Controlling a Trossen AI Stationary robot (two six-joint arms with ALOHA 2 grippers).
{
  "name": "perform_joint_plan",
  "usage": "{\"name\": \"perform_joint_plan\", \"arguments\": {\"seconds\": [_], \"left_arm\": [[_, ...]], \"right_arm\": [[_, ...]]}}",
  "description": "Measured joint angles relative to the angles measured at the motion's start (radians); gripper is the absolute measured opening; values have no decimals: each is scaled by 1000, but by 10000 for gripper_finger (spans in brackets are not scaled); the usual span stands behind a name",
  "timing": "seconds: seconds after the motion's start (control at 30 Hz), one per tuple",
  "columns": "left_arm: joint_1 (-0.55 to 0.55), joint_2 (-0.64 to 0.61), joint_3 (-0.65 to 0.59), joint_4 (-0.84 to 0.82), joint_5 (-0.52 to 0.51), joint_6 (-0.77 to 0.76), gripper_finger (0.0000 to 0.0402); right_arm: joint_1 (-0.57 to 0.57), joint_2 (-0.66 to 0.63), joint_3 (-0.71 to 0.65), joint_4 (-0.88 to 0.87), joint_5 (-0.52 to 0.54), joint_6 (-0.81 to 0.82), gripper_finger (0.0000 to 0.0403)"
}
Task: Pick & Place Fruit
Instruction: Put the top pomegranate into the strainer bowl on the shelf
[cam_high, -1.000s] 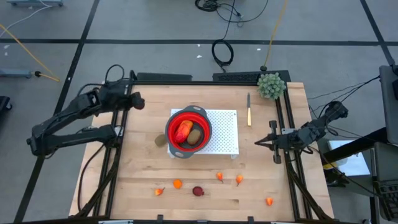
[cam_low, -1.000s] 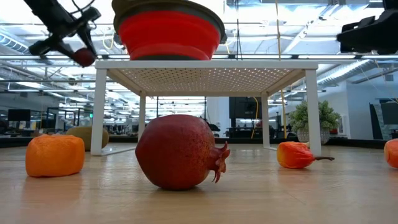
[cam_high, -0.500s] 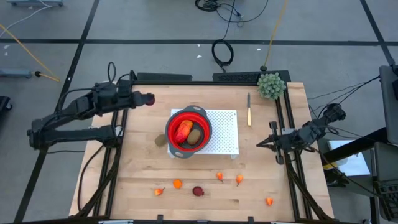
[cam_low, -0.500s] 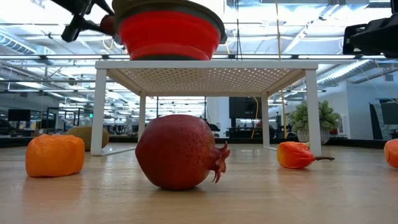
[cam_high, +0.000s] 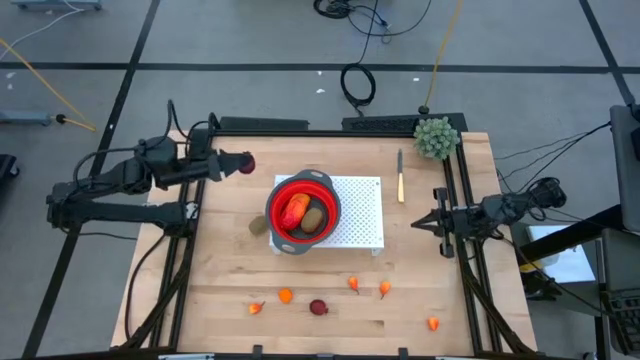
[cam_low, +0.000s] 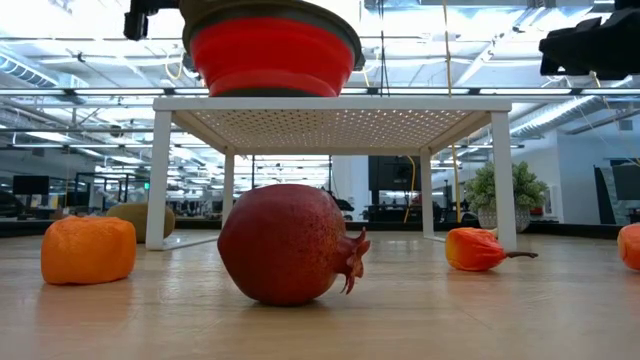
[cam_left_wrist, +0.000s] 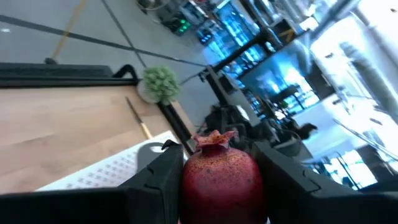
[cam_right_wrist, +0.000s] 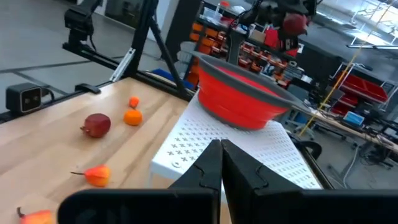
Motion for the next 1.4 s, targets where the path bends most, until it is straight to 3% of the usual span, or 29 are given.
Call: {"name": "perform_joint_plan", "arguments": {"seconds": [0.47, 0.77, 1.07, 1.4], "left_arm": [[-205, 120, 0, 179, -2, 129, 166], [-351, 183, 0, 275, -59, 222, 166], [-492, 235, 0, 413, -60, 430, 166], [-608, 241, 0, 424, -56, 733, 166]], "right_arm": [[-166, 0, 0, 1, -75, 39, 0], [-223, 0, 0, -2, -75, 48, 0], [-233, 0, 0, -2, -104, 49, 0], [-233, 0, 0, -2, -101, 49, 0]]}}
